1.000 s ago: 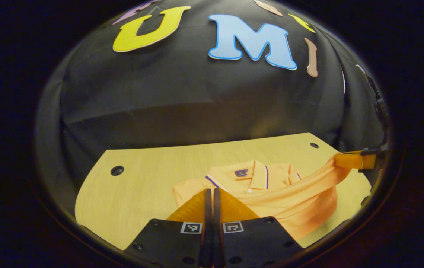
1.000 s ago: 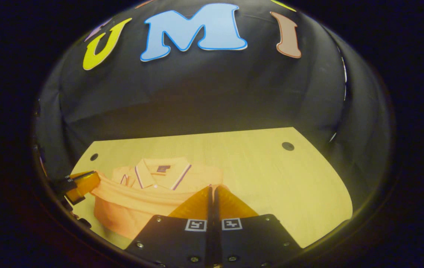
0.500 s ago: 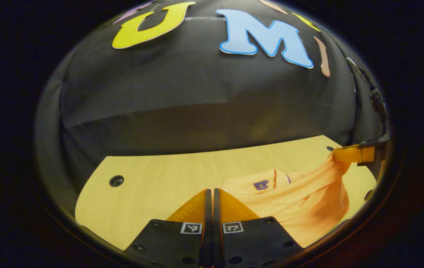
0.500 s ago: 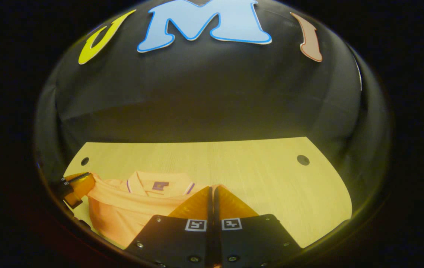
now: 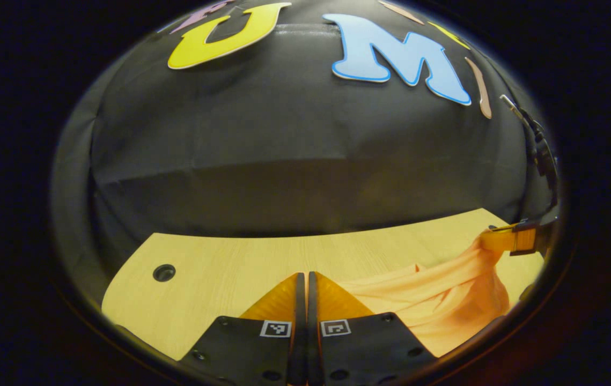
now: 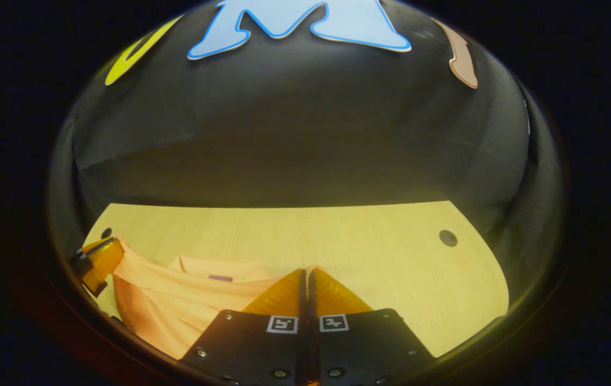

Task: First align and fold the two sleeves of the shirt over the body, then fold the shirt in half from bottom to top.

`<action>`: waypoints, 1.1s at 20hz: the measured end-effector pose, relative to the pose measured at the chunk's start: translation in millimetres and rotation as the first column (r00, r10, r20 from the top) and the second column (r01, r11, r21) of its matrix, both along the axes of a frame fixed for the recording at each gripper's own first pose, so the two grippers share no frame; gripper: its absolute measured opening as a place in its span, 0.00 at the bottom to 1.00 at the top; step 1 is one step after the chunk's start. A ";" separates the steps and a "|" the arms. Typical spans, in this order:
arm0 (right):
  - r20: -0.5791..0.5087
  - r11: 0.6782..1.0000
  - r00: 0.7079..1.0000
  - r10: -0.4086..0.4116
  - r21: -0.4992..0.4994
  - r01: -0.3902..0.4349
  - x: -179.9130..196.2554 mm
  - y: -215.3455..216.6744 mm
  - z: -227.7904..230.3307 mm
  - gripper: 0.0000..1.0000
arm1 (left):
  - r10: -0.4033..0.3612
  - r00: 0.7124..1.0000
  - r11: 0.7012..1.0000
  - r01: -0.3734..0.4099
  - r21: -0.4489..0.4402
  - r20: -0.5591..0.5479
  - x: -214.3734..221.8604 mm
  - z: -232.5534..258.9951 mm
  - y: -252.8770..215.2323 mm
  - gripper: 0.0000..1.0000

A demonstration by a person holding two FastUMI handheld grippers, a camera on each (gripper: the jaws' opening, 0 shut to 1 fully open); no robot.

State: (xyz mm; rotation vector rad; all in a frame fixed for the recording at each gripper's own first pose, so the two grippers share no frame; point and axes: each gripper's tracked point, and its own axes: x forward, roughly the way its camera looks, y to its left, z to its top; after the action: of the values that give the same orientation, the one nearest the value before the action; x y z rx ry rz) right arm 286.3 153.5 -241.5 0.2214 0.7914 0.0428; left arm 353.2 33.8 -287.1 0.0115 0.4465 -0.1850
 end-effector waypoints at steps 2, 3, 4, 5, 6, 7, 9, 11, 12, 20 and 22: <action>-0.019 1.000 1.000 0.004 -0.005 -0.004 -1.5 0.5 -7.1 0.01 | 0.000 1.000 1.000 0.000 0.006 -0.015 0.4 -7.3 -0.3 0.06; -0.024 1.000 1.000 0.009 -0.010 -0.010 -2.6 1.4 -9.7 0.01 | -0.002 1.000 1.000 0.002 0.005 -0.020 0.5 -9.1 -1.3 0.06; -0.025 1.000 1.000 0.017 -0.017 -0.017 -2.3 1.9 -10.2 0.01 | -0.003 1.000 1.000 0.003 0.005 -0.024 0.5 -10.1 -0.9 0.07; -0.027 0.999 0.999 0.023 -0.027 -0.023 -3.8 1.6 -9.7 0.01 | -0.002 1.000 1.000 0.002 0.008 -0.029 0.8 -11.7 -0.7 0.06; -0.028 0.999 0.999 0.030 -0.035 -0.031 -4.7 2.6 -9.9 0.03 | -0.005 0.999 1.000 0.005 0.009 -0.037 0.0 -13.5 -1.2 0.06; -0.028 0.998 0.999 0.037 -0.040 -0.038 -5.2 2.6 -9.2 0.03 | -0.003 0.999 1.000 0.004 0.016 -0.045 -2.1 -14.0 -1.1 0.08; -0.027 0.998 0.999 0.046 -0.049 -0.047 -5.8 2.1 -8.3 0.04 | -0.010 0.998 1.000 0.010 0.012 -0.058 -3.2 -14.7 -3.5 0.11; -0.021 0.997 0.998 0.052 -0.058 -0.053 -4.9 1.1 -4.9 0.04 | -0.015 0.998 1.000 0.016 0.008 -0.064 -4.7 -12.1 -5.4 0.17; -0.016 0.996 0.998 0.053 -0.066 -0.054 -7.1 -0.6 -1.4 0.09 | -0.017 0.998 1.000 0.017 0.007 -0.060 -5.5 -9.9 -5.4 0.22; 0.043 0.994 0.996 0.076 -0.082 -0.072 -24.1 -2.1 27.6 0.65 | -0.018 0.998 0.999 0.016 -0.029 -0.059 -20.3 12.7 -6.9 0.71; 0.070 0.994 0.995 0.076 -0.079 -0.070 -33.7 -2.9 42.0 0.84 | -0.018 0.999 0.999 0.017 -0.029 -0.042 -27.2 24.7 -6.6 0.87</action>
State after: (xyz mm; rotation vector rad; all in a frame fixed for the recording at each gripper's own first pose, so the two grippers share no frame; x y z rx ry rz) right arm 252.6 150.7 -199.5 0.1175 0.7270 0.0893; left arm 326.0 27.3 -262.4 -0.0171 0.4861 -0.2092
